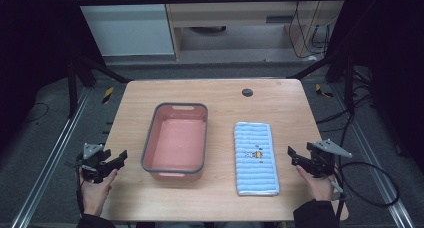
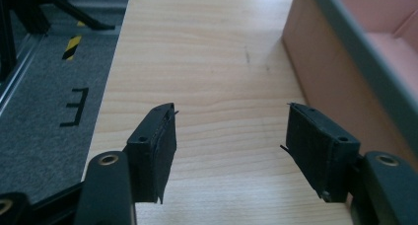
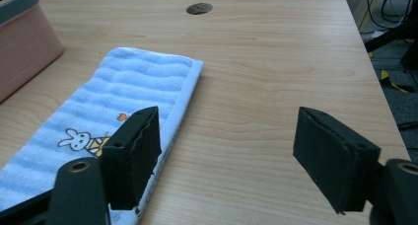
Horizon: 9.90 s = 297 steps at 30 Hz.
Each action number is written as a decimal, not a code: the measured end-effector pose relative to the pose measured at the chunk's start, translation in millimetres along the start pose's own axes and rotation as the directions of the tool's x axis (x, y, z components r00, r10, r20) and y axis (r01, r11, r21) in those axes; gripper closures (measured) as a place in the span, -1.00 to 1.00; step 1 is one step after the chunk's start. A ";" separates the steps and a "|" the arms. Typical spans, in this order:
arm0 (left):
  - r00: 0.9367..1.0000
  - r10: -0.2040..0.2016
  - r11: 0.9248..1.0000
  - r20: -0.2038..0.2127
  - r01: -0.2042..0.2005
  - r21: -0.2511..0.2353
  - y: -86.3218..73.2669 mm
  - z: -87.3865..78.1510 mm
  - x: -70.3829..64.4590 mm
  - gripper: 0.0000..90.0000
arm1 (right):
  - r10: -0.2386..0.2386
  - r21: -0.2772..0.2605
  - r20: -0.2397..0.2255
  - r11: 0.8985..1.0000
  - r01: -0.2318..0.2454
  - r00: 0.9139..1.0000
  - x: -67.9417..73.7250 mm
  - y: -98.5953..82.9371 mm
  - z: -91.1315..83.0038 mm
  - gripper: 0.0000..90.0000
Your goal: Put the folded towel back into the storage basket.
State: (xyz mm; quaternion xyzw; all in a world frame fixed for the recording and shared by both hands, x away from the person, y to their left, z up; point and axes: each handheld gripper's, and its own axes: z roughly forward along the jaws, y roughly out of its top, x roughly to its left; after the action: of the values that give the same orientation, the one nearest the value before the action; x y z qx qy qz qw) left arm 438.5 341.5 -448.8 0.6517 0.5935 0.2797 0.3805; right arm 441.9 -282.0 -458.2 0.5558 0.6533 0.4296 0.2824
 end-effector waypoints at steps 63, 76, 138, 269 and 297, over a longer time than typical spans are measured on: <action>0.898 0.269 0.963 0.348 -0.245 -0.114 31.9 9.8 -238.1 -0.42 | -0.124 -0.041 -0.102 0.992 0.121 0.987 25.0 90.3 9.1 -0.34; 0.873 0.293 0.956 0.390 -0.278 -0.096 14.8 22.1 -270.8 -0.38 | -0.113 -0.036 -0.113 0.993 0.110 0.987 19.5 88.9 27.8 -0.30; 0.842 0.258 0.935 0.474 -0.341 0.096 -55.8 67.9 -324.2 0.23 | -0.095 0.215 -0.146 0.968 0.126 0.985 19.2 29.3 143.3 0.04; 0.918 0.229 0.972 0.323 -0.199 -0.124 63.0 -52.1 -142.1 0.90 | -0.196 -0.119 -0.303 0.979 0.167 0.933 232.5 183.5 109.3 0.80; 0.942 0.191 0.981 0.275 -0.188 -0.041 47.0 -18.6 -114.6 0.90 | -0.210 -0.056 -0.320 0.978 0.203 0.924 254.6 158.9 160.0 0.80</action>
State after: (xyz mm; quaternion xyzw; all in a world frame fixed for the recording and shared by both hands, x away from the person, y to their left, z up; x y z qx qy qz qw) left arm 433.7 231.3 -389.5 0.7359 0.4668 0.2250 0.4359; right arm 597.5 6.4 -366.9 0.4028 0.7409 0.4899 0.2210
